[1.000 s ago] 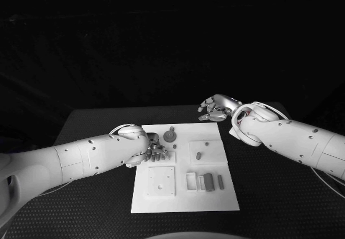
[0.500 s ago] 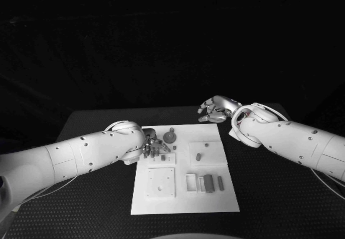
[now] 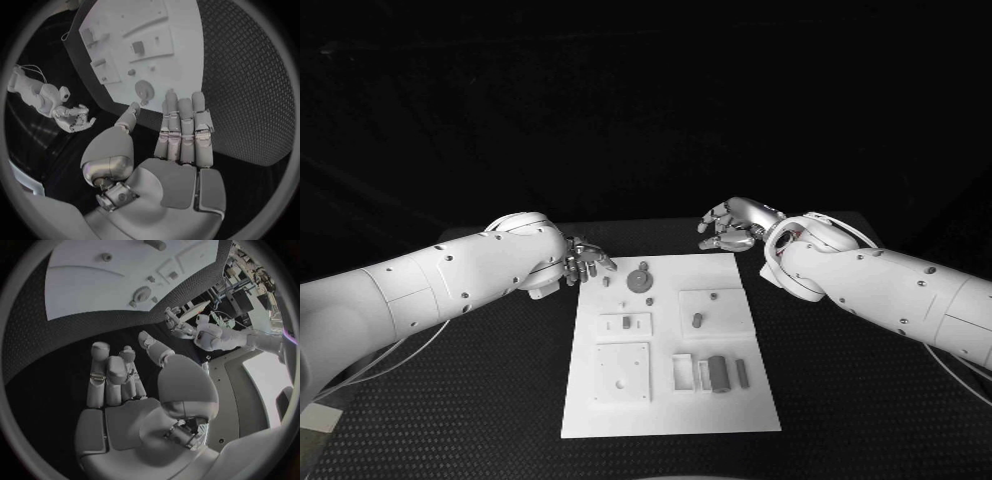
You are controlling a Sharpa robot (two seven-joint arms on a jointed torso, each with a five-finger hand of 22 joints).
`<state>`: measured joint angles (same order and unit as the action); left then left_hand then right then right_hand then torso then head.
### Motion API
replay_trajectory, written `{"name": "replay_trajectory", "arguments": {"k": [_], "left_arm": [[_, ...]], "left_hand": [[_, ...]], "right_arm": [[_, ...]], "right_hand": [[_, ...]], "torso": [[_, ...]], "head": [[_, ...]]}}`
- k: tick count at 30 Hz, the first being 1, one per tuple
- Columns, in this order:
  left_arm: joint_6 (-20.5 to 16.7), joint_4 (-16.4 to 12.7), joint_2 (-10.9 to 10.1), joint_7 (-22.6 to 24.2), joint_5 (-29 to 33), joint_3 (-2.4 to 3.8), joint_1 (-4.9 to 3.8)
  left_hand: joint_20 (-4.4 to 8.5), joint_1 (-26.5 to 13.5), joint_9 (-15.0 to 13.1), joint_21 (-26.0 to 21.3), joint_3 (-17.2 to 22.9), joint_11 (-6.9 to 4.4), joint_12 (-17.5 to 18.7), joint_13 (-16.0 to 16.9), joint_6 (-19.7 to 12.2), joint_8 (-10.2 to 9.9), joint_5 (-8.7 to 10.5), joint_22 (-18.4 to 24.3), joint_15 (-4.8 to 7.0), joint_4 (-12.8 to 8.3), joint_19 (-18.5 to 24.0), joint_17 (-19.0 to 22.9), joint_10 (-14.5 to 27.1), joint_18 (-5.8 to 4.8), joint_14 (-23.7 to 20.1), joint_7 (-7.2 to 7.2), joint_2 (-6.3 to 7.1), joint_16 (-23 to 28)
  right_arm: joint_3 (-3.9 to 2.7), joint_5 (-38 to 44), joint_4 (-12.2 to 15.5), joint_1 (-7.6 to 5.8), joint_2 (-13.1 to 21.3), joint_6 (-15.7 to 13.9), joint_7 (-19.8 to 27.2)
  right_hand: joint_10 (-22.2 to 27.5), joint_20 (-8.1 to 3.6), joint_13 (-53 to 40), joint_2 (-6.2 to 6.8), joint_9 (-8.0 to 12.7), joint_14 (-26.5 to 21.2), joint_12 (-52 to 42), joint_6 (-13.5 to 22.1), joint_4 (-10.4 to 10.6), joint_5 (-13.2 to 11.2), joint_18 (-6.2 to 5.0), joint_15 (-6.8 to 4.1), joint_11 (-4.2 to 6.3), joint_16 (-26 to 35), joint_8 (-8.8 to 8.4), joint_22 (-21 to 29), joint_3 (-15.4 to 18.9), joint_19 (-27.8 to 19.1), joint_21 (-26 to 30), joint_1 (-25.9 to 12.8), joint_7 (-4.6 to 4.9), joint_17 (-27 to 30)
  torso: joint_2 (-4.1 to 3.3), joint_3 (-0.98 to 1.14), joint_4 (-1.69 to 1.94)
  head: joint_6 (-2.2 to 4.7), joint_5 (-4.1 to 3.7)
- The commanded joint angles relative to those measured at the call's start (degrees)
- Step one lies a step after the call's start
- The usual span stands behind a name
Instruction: Assemble the parts on the task board
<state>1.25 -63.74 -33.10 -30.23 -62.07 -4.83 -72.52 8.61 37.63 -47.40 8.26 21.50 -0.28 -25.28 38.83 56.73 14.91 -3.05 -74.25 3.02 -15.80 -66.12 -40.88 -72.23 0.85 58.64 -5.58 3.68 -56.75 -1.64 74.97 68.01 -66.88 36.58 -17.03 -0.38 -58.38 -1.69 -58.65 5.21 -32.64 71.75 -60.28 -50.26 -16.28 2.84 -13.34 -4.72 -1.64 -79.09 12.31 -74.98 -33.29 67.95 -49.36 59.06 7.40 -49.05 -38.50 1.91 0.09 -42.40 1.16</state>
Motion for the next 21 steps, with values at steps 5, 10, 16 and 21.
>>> {"name": "replay_trajectory", "arguments": {"k": [5, 10, 16, 21], "left_arm": [[2.56, 3.39, 1.31, 0.84, 1.45, -0.01, -1.08], [6.43, 6.86, 2.74, 0.62, 2.30, -0.01, -1.68], [11.87, 11.35, 4.84, -0.02, 2.34, -0.02, -2.01], [14.01, 13.71, 6.44, 0.37, 2.28, -0.04, -2.00]], "left_hand": [[-0.92, 4.35, 2.75, -1.80, 3.60, 1.10, 0.74, -0.39, -2.14, -1.86, -9.04, 0.73, -1.13, 0.47, 1.31, 1.69, 2.24, 0.06, -1.51, -1.57, -1.43, 1.70], [-1.47, 4.97, 3.59, -2.55, 5.37, 1.58, 1.02, -0.68, -2.59, -1.92, -12.06, 0.75, -1.60, 1.58, 1.94, 2.33, 3.20, -0.08, -2.28, -1.82, -0.66, 2.00], [-3.26, 3.98, 4.69, -4.53, 5.78, 3.28, 3.08, -2.05, -5.63, -2.68, -8.45, 1.46, -3.57, 2.76, 5.79, 3.74, 7.44, -0.17, -6.43, -3.34, 1.38, 3.74], [-4.75, 3.94, 5.32, -4.60, 6.44, 4.35, 4.36, -3.53, -7.97, -2.90, -7.02, 2.36, -5.02, 3.47, 8.60, 5.07, 9.84, 0.24, -8.92, -4.32, 3.11, 4.73]], "right_arm": [[-0.02, -0.26, 0.05, 0.03, 0.08, 0.28, 0.30], [-0.02, -0.27, 0.00, 0.03, -0.10, 0.31, 0.28], [-0.02, -0.27, -0.13, 0.02, -0.19, 0.22, 0.29], [-0.02, -0.27, -0.11, 0.01, -0.19, 0.21, 0.29]], "right_hand": [[0.05, -0.31, 0.12, -0.12, 0.07, 0.07, -0.19, -0.33, 0.47, 0.04, -1.66, 0.19, -0.16, 0.33, -0.35, -0.91, -0.01, 0.11, 0.19, -0.91, 0.92, -0.06], [0.04, -0.29, 0.15, -0.18, 0.09, 0.09, -0.20, -0.29, 0.79, 0.04, -1.66, 0.21, -0.17, 0.33, -0.37, -0.90, 0.02, 0.13, 0.21, -1.27, 0.94, -0.06], [0.04, -0.29, 0.16, -0.16, 0.10, 0.09, -0.21, -0.26, 0.82, 0.04, -1.66, 0.21, -0.17, 0.33, -0.38, -0.90, 0.01, 0.13, 0.22, -1.30, 0.94, -0.06], [0.04, -0.30, 0.17, -0.10, 0.11, 0.09, -0.21, -0.25, 0.84, 0.04, -1.66, 0.21, -0.18, 0.33, -0.39, -0.90, 0.02, 0.13, 0.22, -1.34, 0.94, -0.05]], "torso": [[-0.26, -0.14, -0.03], [-0.41, -0.11, 0.05], [-0.58, -0.12, 0.02], [-0.51, -0.16, -0.08]], "head": [[0.33, -0.45], [0.74, -0.33], [0.91, -0.43], [0.83, -0.45]]}}
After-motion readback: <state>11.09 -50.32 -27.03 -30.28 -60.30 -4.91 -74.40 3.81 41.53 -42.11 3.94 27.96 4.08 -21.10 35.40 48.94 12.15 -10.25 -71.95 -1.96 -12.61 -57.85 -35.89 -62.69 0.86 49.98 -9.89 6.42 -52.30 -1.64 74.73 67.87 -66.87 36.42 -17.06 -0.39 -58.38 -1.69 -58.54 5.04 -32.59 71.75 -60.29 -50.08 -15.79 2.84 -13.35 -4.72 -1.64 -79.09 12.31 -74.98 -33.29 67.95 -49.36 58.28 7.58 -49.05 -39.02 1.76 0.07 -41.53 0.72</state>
